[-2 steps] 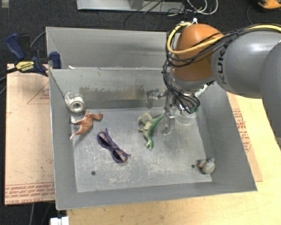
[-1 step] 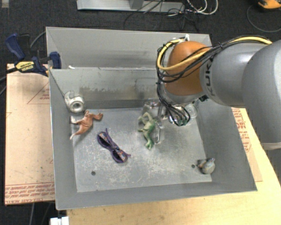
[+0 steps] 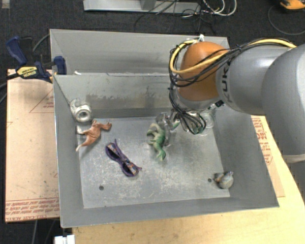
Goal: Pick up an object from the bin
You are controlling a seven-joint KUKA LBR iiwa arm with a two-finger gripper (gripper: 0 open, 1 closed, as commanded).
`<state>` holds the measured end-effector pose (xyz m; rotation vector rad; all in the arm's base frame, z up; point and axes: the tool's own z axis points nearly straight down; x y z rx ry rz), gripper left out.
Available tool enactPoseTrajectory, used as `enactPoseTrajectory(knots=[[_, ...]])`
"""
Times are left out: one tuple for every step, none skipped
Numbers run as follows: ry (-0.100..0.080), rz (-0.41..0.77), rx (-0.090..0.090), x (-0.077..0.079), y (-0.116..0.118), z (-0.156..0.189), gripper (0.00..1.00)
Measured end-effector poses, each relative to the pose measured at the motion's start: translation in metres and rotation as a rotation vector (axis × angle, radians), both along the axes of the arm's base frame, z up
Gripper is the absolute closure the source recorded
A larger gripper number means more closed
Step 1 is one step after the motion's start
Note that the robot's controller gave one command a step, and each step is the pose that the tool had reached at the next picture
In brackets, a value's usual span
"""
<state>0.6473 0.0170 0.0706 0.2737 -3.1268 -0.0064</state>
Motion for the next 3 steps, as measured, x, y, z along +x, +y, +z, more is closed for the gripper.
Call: enactPoseTrajectory(knots=[[0.0, 0.0, 0.0, 0.0, 0.0, 0.0, 1.0], [0.001, 0.0, 0.0, -0.0004, 0.0, 0.0013, 1.0], [0.006, 0.0, 0.0, -0.0019, 0.0001, 0.0092, 1.0]])
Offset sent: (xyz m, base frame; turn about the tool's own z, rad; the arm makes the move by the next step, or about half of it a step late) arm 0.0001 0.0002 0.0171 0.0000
